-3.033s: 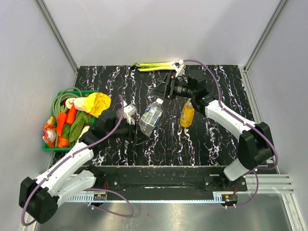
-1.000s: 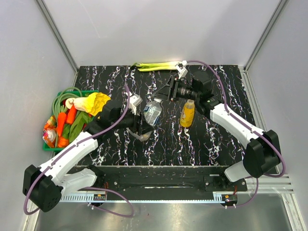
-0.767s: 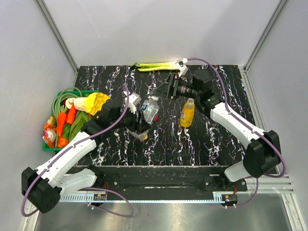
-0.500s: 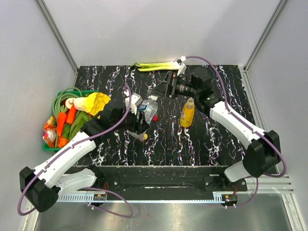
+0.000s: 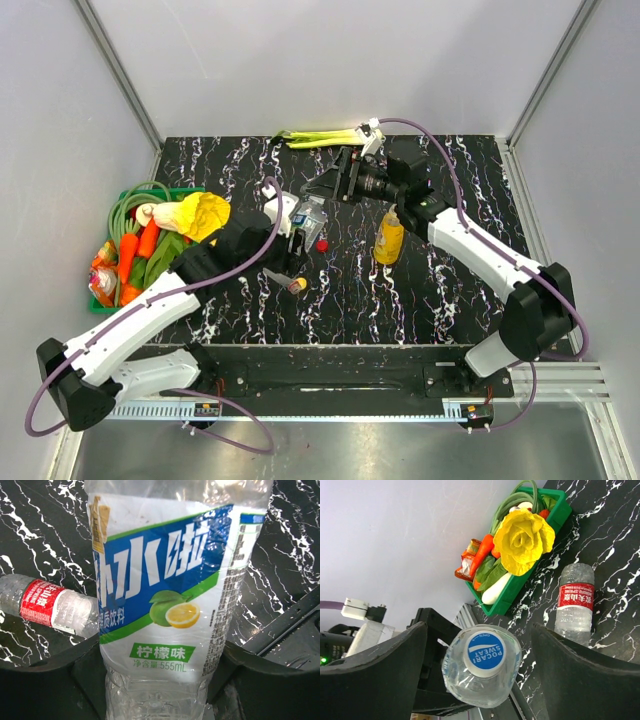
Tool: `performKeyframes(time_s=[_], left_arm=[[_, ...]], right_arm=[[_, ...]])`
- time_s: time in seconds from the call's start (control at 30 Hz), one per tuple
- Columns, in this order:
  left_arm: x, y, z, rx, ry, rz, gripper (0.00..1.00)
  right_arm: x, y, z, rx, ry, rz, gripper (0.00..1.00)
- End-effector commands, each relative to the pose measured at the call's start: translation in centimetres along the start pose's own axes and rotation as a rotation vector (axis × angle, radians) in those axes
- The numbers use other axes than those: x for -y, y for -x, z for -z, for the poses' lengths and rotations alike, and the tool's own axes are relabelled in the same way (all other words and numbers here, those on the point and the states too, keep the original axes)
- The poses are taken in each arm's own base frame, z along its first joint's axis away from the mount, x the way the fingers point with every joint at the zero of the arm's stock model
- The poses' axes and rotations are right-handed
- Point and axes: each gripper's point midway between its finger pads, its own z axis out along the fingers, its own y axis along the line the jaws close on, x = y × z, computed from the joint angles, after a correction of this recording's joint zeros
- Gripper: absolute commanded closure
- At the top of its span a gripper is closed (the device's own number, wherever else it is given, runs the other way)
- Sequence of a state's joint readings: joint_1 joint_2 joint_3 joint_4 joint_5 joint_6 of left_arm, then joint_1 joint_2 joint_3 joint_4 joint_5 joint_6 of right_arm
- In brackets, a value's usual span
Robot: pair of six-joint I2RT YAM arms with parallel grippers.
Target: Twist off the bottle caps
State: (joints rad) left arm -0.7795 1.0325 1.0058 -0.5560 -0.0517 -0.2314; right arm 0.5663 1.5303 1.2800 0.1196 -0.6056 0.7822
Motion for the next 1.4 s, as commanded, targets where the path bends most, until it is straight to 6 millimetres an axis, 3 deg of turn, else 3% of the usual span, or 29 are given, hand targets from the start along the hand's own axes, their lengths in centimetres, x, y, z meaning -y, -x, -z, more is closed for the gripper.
performKeyframes(time_s=[0.0,0.1,0.3,0.5,0.7,0.9,1.07,1.2,1.37], left_arm=[[-0.5,2.1,0.5,0.055,0.058,-0.017,0.63],[-0.7,1.9,0.4,0.049,0.072,-0.017,0.63],[-0.7,1.9,0.2,0.045,0.080,-0.019,0.63],[-0.8,2.2,0.6,0.061,0.097,-0.015,0.63],[-0.7,2.4,1.0,0.076,0.097,-0.008,0.63],[-0.5,2.2,0.9,0.067,0.098,-0.014,0.63],[-0.2,1.8,0.4,0.046,0.090,-0.020,0.63],[-0.2,1.6,0.2,0.039,0.095,-0.018,0.63],[-0.3,1.4,0.1,0.035,0.105,-0.018,0.63]], right_arm=[[-2.0,0.9,-0.1,0.042,0.063,-0.001,0.16],[-2.2,0.7,-0.1,0.029,0.080,-0.009,0.30],[-2.2,0.4,-0.3,0.015,0.089,-0.030,0.48],[-1.2,-0.1,-0.6,0.000,0.060,-0.044,0.47],[-0.2,-0.7,-0.8,-0.020,0.038,-0.055,0.33],[-0.1,-0.9,-0.7,-0.030,0.036,-0.057,0.31],[-0.3,-0.9,-0.7,-0.026,0.046,-0.063,0.43],[-0.7,-0.8,-0.5,-0.026,0.055,-0.058,0.59],[-0.6,-1.0,-0.4,-0.028,0.053,-0.054,0.92]])
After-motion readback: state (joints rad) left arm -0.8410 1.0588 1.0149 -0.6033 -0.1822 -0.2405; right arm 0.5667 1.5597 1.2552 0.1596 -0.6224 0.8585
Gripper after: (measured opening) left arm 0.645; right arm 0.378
